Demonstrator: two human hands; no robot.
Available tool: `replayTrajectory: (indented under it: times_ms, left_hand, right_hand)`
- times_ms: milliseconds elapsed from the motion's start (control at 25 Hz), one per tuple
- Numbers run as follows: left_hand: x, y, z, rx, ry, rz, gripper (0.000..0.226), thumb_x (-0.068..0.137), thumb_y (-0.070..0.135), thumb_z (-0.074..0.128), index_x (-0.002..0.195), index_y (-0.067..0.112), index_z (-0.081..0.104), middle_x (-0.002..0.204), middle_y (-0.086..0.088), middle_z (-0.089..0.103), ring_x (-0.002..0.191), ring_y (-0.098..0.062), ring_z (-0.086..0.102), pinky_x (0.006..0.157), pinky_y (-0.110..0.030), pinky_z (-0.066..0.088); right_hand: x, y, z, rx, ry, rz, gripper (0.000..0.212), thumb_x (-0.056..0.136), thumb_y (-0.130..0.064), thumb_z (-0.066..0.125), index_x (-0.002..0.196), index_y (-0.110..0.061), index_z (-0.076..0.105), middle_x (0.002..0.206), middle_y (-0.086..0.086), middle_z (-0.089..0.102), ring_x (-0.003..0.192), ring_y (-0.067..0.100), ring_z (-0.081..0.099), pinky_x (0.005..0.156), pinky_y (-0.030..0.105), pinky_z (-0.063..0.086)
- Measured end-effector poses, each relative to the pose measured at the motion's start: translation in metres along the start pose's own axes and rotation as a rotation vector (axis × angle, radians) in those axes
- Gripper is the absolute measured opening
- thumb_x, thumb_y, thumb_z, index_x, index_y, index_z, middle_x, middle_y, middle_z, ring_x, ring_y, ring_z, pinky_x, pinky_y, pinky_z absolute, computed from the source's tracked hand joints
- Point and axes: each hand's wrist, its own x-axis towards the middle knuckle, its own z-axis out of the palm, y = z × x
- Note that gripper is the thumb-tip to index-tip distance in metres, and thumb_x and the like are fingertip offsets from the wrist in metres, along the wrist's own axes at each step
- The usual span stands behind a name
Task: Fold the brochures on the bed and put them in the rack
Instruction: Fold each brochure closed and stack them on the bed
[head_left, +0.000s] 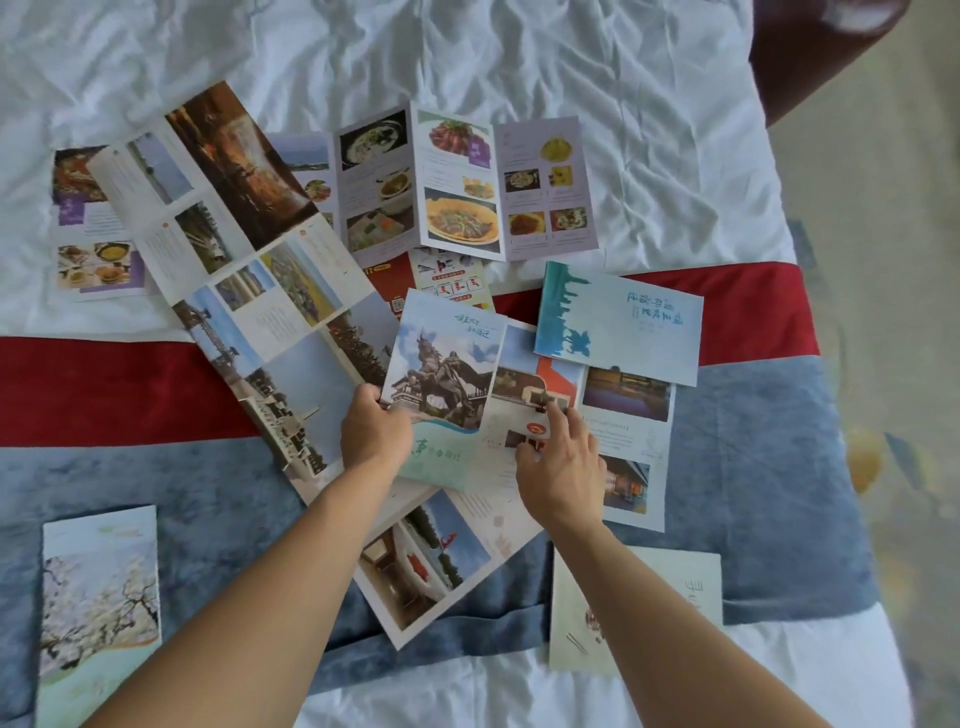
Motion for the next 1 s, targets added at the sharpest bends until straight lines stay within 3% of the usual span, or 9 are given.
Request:
replayTrajectory:
  times_ms: [120,240,360,480,640,720,880,1000]
  left_hand:
    - [0.004,-0.007,-0.028,-0.072,0.084,-0.095,0.017,0.093,0.015,0.045,0.109,0.017,0.050,0.108,-0.013,0.065,0.086,-0.034,0.064,0.075,-0.046,0.058]
    - [0.015,-0.023,-0.062,-0.021,0.220,-0.095,0.026,0.091,0.015,0.044,0.114,0.023,0.052,0.115,-0.010,0.066,0.096,-0.038,0.063,0.084,-0.049,0.055]
    - [0.021,-0.032,-0.083,-0.100,0.280,-0.092,0.030,0.087,0.014,0.045,0.112,0.026,0.057,0.114,-0.006,0.067,0.095,-0.035,0.064,0.086,-0.047,0.055]
    - [0.019,-0.032,-0.082,-0.144,0.274,-0.089,0.018,0.088,0.020,0.048,0.101,0.024,0.058,0.104,-0.004,0.067,0.091,-0.032,0.062,0.083,-0.043,0.053]
    - [-0.003,-0.014,-0.053,-0.046,0.196,0.023,0.014,0.089,0.031,0.051,0.099,0.024,0.057,0.093,-0.001,0.064,0.084,-0.029,0.059,0.074,-0.039,0.049]
    - [-0.017,-0.003,-0.031,-0.022,0.126,0.097,0.012,0.089,0.033,0.053,0.098,0.026,0.055,0.093,-0.001,0.063,0.083,-0.028,0.059,0.074,-0.040,0.052]
    - [-0.038,0.007,0.012,0.033,-0.024,0.164,0.010,0.089,0.035,0.057,0.096,0.028,0.056,0.092,0.004,0.061,0.082,-0.023,0.058,0.068,-0.032,0.043]
    - [-0.046,0.007,0.036,0.135,-0.123,0.191,0.012,0.088,0.040,0.059,0.090,0.029,0.054,0.080,0.013,0.057,0.075,-0.019,0.054,0.065,-0.032,0.039]
  right_hand:
    - [-0.008,-0.022,0.005,0.113,-0.008,-0.094,0.059,0.097,-0.039,0.052,0.152,-0.027,0.032,0.155,0.001,0.040,0.137,0.026,0.040,0.112,0.047,0.038]
    - [-0.012,-0.051,0.014,0.139,-0.009,-0.194,0.055,0.097,-0.037,0.052,0.149,-0.026,0.037,0.146,0.000,0.050,0.127,0.025,0.048,0.106,0.046,0.043]
    - [-0.015,-0.071,0.020,0.173,-0.022,-0.218,0.056,0.097,-0.039,0.056,0.149,-0.026,0.039,0.147,0.001,0.049,0.130,0.025,0.048,0.106,0.045,0.044]
    - [-0.017,-0.073,0.019,0.207,-0.024,-0.234,0.055,0.097,-0.042,0.056,0.147,-0.023,0.043,0.147,0.002,0.049,0.131,0.026,0.048,0.107,0.046,0.043]
    - [-0.013,-0.048,0.006,0.137,0.072,-0.098,0.052,0.098,-0.042,0.051,0.145,-0.024,0.042,0.156,0.001,0.037,0.142,0.024,0.035,0.115,0.050,0.033]
    - [-0.007,-0.032,-0.004,0.260,0.092,0.013,0.051,0.098,-0.040,0.052,0.146,-0.023,0.043,0.160,0.000,0.029,0.146,0.022,0.028,0.116,0.048,0.033]
    - [0.007,-0.014,-0.022,0.592,0.118,0.196,0.042,0.098,-0.042,0.047,0.136,-0.027,0.054,0.144,0.000,0.048,0.127,0.019,0.049,0.107,0.044,0.043]
    - [0.013,-0.009,-0.024,0.671,0.080,0.255,0.053,0.097,-0.054,0.036,0.135,-0.022,0.054,0.136,0.007,0.057,0.121,0.026,0.055,0.102,0.051,0.045]
